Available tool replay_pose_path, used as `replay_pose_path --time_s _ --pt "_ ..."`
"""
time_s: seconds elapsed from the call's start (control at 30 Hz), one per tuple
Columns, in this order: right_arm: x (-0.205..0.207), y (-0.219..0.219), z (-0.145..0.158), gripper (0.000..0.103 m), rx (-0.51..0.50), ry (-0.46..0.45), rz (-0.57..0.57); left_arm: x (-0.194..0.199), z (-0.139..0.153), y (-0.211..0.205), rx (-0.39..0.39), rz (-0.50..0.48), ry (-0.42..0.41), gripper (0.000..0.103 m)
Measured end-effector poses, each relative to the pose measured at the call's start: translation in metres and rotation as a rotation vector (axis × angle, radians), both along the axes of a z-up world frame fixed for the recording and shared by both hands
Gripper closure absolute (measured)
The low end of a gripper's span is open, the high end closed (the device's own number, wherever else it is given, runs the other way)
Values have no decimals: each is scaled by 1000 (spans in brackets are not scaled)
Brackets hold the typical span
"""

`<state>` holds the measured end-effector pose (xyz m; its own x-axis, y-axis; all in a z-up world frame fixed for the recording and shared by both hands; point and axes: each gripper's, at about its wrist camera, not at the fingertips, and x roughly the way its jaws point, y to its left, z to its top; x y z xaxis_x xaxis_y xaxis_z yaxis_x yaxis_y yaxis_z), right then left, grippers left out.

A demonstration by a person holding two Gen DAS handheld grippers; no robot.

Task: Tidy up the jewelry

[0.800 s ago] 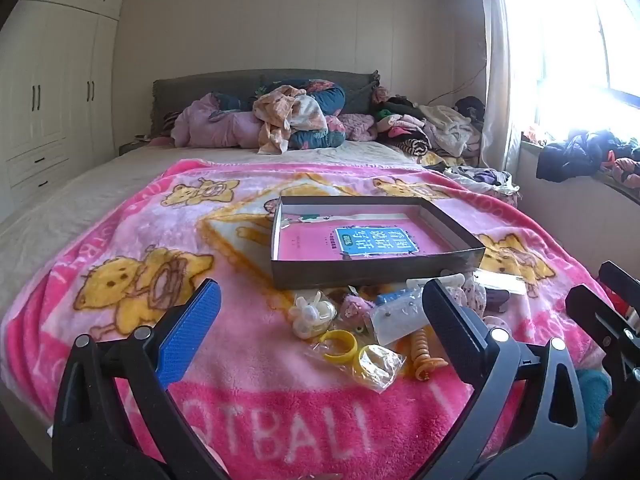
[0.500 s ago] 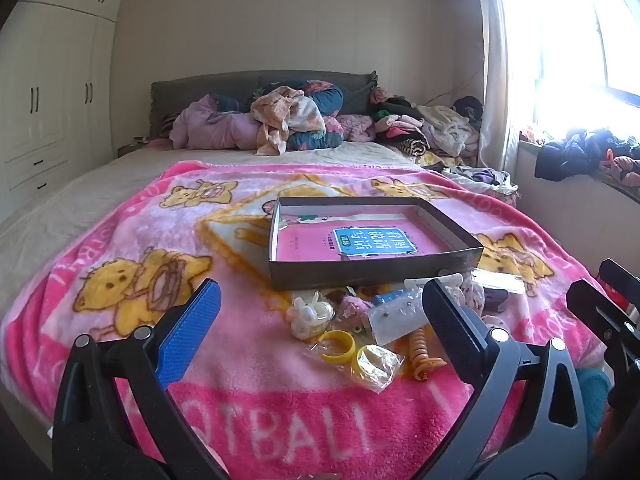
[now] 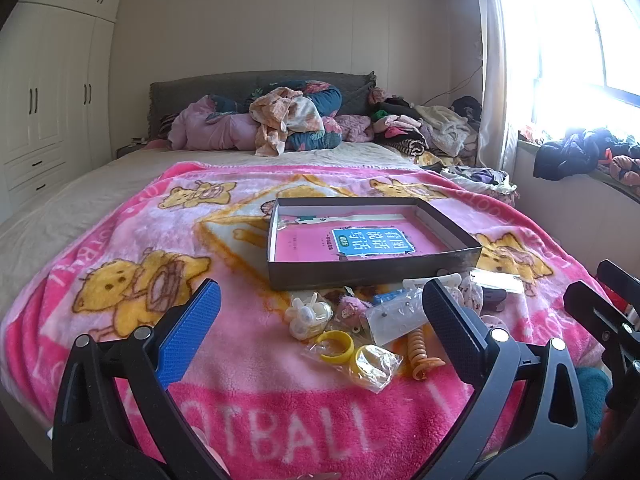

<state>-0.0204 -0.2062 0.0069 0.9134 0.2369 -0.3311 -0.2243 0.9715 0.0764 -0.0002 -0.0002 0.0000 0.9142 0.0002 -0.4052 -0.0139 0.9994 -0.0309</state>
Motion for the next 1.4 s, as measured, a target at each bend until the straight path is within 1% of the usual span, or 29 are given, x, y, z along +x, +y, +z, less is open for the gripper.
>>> replay_pose_path --time_s 1.4 --pt "2 5 -2 6 0 7 10 0 0 0 1 1 -1 10"
